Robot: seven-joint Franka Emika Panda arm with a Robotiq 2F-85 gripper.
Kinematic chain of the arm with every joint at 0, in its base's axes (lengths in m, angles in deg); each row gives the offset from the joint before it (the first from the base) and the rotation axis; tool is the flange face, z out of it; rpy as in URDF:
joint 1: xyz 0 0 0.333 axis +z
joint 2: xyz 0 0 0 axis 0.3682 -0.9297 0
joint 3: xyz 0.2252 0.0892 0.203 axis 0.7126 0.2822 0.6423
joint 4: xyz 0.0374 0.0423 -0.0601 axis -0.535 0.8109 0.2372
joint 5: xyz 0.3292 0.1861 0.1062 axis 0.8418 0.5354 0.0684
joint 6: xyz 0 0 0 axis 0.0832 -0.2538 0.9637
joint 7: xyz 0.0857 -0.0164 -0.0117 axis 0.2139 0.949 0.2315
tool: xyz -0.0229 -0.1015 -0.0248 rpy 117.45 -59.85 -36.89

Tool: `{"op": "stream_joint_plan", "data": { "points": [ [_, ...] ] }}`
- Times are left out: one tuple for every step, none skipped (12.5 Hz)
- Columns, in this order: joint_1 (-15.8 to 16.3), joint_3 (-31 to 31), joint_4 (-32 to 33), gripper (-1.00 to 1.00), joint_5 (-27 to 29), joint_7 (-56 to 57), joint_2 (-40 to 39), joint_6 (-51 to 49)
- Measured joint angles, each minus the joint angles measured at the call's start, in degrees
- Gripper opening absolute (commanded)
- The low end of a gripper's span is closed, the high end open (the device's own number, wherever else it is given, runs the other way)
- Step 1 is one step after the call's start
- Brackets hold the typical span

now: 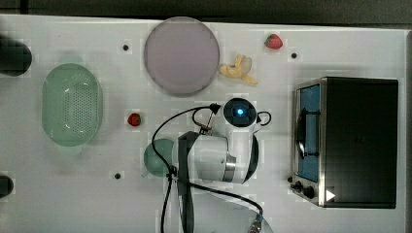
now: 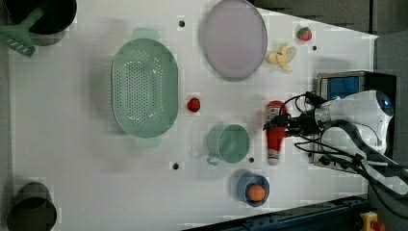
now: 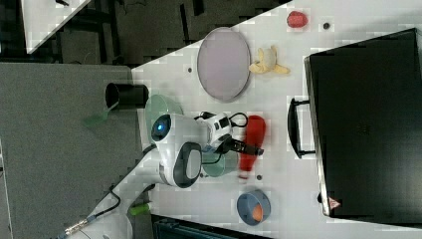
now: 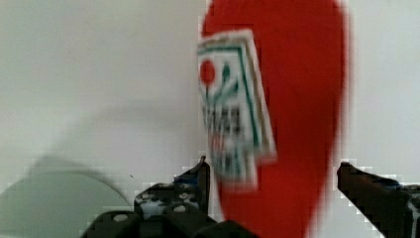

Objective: Pick ketchup from plate and place it on table.

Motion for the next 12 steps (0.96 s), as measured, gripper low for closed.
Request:
{"op": "stream_joint_plan", "data": {
  "points": [
    [-0.01, 0.06, 0.0, 1.0, 0.02, 0.0, 0.35, 0.06],
    [-0.08, 0.34, -0.11, 1.0, 0.02, 0.0, 1.11, 0.17],
    [-0.03, 0.48, -0.34, 1.0, 0.02, 0.0, 2.15, 0.11],
    [0.05, 0.42, -1.23, 1.0, -0.19, -0.14, 3.19, 0.11],
    [0.0, 0.45, -2.13, 1.0, -0.03, -0.25, 4.74, -0.42],
    [-0.14, 0.55, -3.36, 1.0, -0.05, -0.81, 6.68, -1.62],
    [-0.28, 0.75, -5.26, 1.0, -0.22, -2.15, 8.43, -3.3],
    [-0.17, 0.73, -7.61, 1.0, 0.09, -4.08, 10.29, -6.41],
    [0.08, 0.55, -10.3, 1.0, 0.52, -7.37, 12.39, -10.44],
    [0.06, 0.66, -13.54, 1.0, 0.57, -10.91, 14.42, -14.38],
    [0.15, 0.68, -17.12, 1.0, 0.56, -14.46, 16.32, -18.32],
    [0.11, 0.84, -20.81, 1.0, 0.39, -18.14, 18.11, -22.66]
  ]
}}
